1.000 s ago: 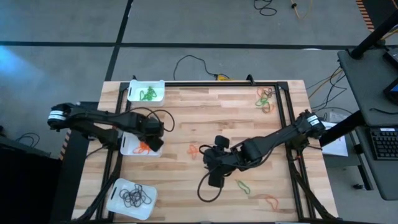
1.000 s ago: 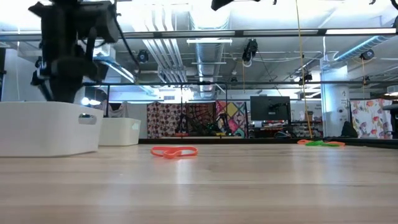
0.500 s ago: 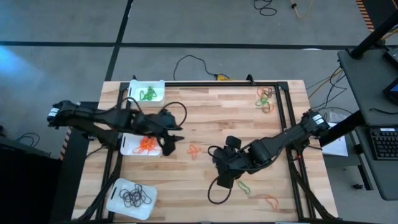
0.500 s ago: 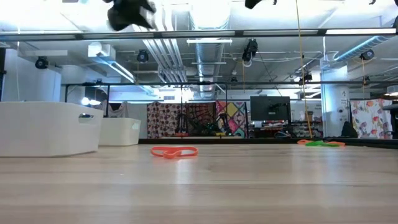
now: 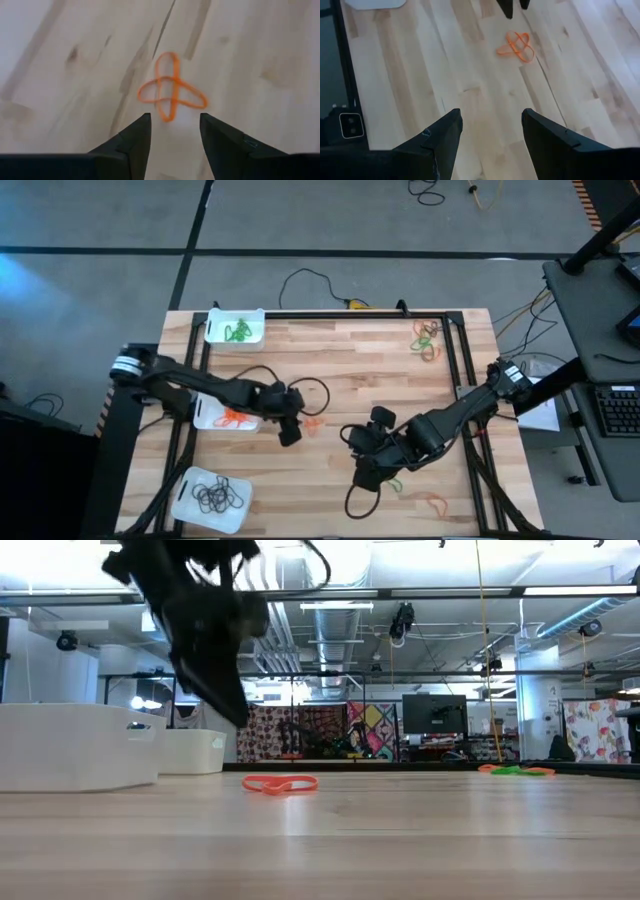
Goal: Sort rubber bands into baskets
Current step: Put the orange rubber band into the middle white bin
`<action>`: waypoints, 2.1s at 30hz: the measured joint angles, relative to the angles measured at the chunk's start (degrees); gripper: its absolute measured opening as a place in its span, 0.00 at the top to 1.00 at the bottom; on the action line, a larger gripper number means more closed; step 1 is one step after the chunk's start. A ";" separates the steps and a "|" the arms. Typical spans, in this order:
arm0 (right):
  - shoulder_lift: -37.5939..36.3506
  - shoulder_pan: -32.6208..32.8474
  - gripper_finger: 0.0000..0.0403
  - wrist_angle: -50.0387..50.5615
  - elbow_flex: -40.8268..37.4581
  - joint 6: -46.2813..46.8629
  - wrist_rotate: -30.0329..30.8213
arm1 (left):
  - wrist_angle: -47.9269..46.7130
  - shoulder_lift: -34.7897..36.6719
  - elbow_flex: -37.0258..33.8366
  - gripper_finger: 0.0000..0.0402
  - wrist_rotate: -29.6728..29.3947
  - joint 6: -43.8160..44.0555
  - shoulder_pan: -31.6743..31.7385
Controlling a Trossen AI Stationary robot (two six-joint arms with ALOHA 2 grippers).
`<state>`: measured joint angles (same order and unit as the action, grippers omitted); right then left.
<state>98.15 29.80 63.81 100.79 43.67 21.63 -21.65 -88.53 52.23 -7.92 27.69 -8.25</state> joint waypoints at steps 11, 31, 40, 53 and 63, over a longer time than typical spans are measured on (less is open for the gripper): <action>0.00 -0.02 0.50 0.00 0.00 2.49 0.71 | 7.76 -10.18 -1.18 0.68 -0.39 0.33 0.44; -0.07 0.09 0.50 -0.42 -0.44 3.09 1.01 | 2.62 -8.82 6.00 1.00 -9.40 -4.71 5.48; -0.07 0.09 0.50 -1.34 -0.46 3.89 0.98 | -5.55 -4.47 17.02 1.00 -11.01 -11.15 5.56; -0.07 0.08 0.50 -1.07 -0.52 3.22 2.45 | 3.26 -8.74 4.81 1.00 -6.74 -6.99 3.96; 0.44 -0.06 0.50 -5.81 -2.94 -4.15 7.27 | 5.44 -10.80 2.92 1.00 1.68 -6.57 4.15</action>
<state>98.59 29.74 58.00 97.85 39.52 28.90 -16.22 -99.33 55.15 -6.24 21.12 -4.10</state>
